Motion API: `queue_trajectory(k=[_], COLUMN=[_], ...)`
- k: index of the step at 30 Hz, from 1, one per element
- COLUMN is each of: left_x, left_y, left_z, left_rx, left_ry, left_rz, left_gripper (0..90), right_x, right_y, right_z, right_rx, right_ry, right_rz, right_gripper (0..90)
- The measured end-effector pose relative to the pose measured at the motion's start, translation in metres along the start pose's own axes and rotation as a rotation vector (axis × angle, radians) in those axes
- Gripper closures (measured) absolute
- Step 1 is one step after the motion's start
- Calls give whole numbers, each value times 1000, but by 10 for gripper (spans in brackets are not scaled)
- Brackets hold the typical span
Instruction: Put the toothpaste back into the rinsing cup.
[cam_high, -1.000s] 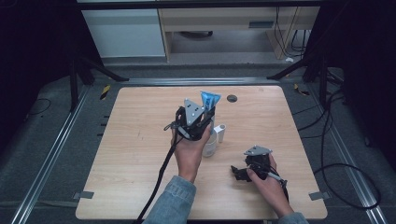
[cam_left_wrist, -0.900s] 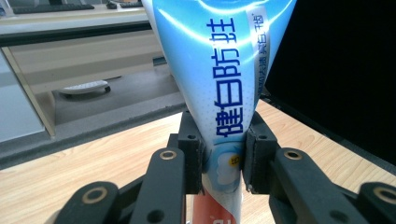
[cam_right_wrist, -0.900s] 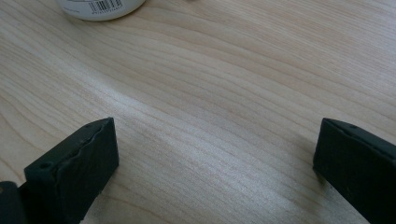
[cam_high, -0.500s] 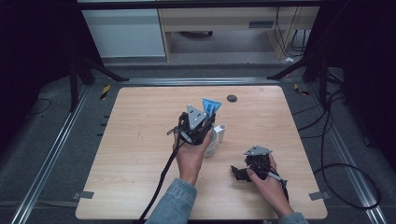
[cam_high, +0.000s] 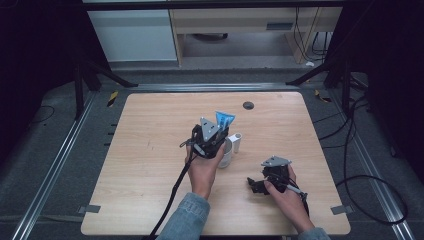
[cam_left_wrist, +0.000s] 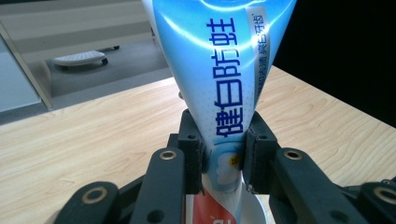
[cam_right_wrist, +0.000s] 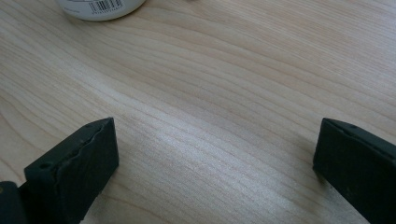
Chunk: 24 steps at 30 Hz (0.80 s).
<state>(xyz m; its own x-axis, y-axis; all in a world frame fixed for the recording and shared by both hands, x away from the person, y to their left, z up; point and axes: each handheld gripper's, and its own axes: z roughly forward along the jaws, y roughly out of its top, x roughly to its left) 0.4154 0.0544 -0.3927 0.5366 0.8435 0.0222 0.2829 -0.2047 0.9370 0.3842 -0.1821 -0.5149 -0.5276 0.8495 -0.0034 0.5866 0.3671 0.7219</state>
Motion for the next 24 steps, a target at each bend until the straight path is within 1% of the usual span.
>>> queue_trajectory(k=[13,17,20,24], left_x=[-2,-2,-1,0], left_y=[-11,-14,-17,-18], left_z=[8,10,11,11], left_rx=[36,40,49,50], left_ry=[-8,-7,-4,0], left_rz=[3,4,1,-5], left_gripper=[722,722,722,722], right_x=[0,0,0,0], right_y=[0,0,0,0], right_z=[0,0,0,0], right_rx=[-1,-2,-2,-2], right_ry=[1,0,0,0], right_rz=[-1,-2,-2,-2], right_gripper=[3,3,3,3])
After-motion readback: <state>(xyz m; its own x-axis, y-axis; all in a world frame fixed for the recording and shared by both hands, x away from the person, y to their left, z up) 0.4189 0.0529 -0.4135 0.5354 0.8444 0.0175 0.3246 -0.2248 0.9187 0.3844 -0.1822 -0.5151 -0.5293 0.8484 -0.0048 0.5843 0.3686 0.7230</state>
